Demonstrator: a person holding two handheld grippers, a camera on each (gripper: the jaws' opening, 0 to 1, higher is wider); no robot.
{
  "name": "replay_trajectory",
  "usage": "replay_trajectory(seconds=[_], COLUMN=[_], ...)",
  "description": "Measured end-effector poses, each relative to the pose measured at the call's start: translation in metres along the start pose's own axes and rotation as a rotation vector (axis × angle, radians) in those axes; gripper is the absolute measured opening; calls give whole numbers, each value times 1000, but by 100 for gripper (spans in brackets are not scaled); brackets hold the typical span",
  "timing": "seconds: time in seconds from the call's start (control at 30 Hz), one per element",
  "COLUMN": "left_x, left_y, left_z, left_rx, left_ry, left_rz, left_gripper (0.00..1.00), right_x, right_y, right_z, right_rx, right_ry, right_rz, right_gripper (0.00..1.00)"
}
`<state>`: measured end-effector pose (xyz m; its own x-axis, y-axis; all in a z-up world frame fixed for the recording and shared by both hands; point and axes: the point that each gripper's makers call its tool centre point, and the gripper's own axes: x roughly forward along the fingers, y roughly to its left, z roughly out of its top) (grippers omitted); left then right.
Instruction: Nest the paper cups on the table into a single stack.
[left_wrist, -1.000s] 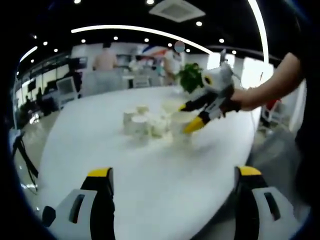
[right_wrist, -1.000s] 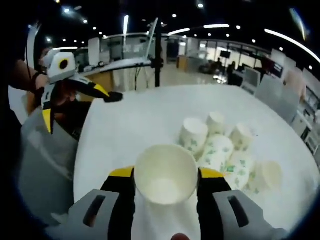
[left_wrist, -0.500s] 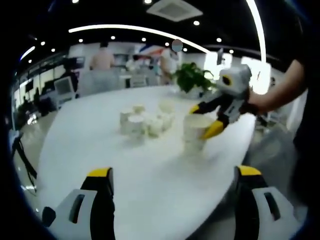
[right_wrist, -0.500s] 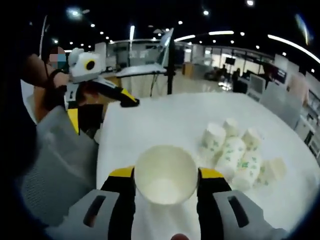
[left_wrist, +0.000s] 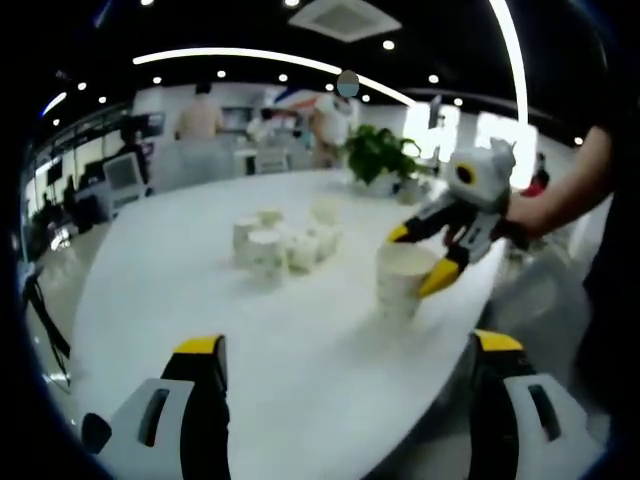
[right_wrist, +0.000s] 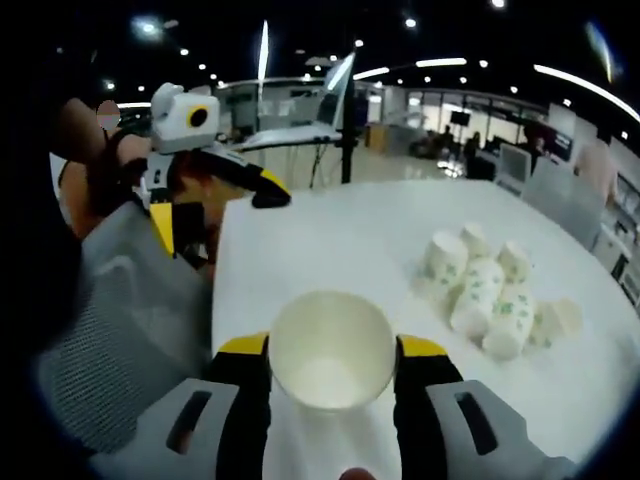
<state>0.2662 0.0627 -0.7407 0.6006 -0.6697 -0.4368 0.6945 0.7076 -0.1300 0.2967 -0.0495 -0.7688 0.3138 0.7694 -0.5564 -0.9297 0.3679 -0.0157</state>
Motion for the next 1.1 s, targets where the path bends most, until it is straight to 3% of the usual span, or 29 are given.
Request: replay_trajectory(seconds=[0.27,0.5,0.73,1.1], left_x=[0,0,1,3], left_y=[1,1,0,-2], left_z=[1,-3,-4,-7], left_rx=[-3,-8,-8,1], left_ry=[5,15,15,29], left_rz=[4,6,6,4], left_gripper=[99,99,99,99], right_x=[8,14,11,8], right_y=[0,8,11,9], right_z=[-9,-34,-35,-33], right_rx=[19,-14,13,38], right_ry=[6,60,65,51], right_rz=[-4,6,15,-24], right_gripper=[45,48,51,73])
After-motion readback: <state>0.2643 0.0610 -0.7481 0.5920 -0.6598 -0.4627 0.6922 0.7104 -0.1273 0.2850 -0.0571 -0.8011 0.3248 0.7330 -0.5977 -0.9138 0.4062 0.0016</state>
